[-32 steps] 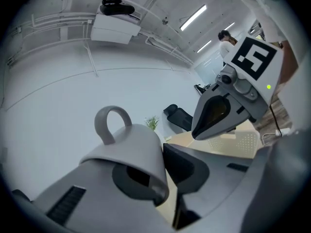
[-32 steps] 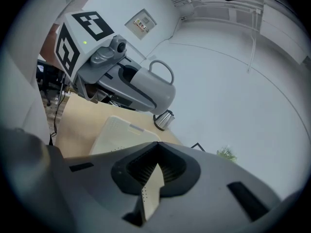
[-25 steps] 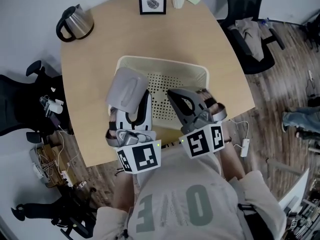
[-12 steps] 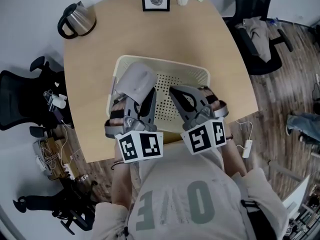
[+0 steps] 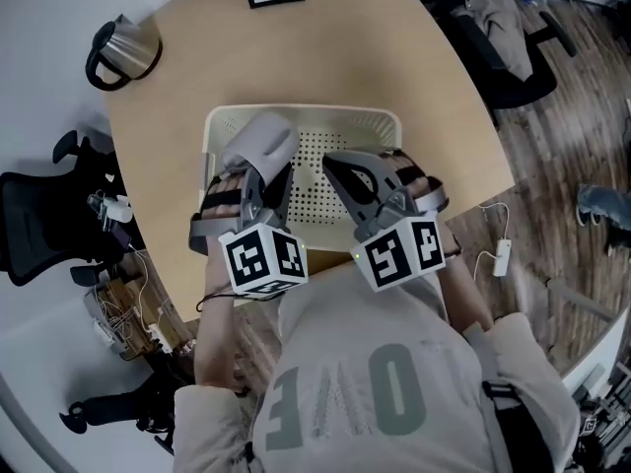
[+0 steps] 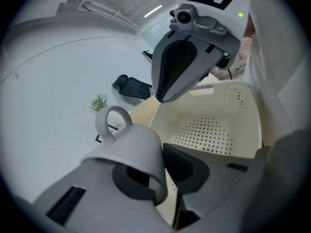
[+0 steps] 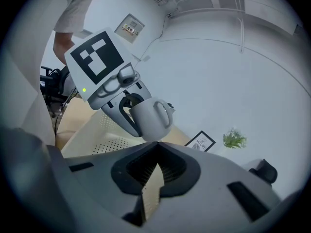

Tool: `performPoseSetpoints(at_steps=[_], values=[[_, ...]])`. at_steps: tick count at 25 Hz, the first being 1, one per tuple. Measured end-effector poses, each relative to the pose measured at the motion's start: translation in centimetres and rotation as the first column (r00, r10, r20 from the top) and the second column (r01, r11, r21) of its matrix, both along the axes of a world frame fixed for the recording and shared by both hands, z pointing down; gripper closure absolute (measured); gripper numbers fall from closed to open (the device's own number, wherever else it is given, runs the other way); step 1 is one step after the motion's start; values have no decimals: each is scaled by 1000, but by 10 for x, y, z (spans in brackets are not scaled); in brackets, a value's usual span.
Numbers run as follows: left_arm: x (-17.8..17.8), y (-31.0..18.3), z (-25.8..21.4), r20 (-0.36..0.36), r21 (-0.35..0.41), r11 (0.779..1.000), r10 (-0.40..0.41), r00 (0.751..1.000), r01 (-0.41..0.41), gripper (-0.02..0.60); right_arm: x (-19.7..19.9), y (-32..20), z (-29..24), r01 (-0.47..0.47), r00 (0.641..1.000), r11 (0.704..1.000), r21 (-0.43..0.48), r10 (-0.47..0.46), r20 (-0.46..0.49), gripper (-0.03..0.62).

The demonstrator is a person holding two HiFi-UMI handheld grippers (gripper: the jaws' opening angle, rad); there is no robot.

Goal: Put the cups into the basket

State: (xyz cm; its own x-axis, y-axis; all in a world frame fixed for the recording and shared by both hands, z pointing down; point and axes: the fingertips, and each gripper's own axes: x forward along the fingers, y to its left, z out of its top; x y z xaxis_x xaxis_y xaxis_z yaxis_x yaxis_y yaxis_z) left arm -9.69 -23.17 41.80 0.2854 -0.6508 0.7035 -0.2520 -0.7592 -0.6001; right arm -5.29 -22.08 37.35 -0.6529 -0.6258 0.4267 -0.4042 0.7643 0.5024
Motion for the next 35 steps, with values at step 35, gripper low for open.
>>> performPoseSetpoints(at_steps=[35], values=[[-21, 50, 152, 427, -528, 836, 415, 803, -152, 506, 20, -9, 43, -28, 999, 995, -101, 26, -22, 595]])
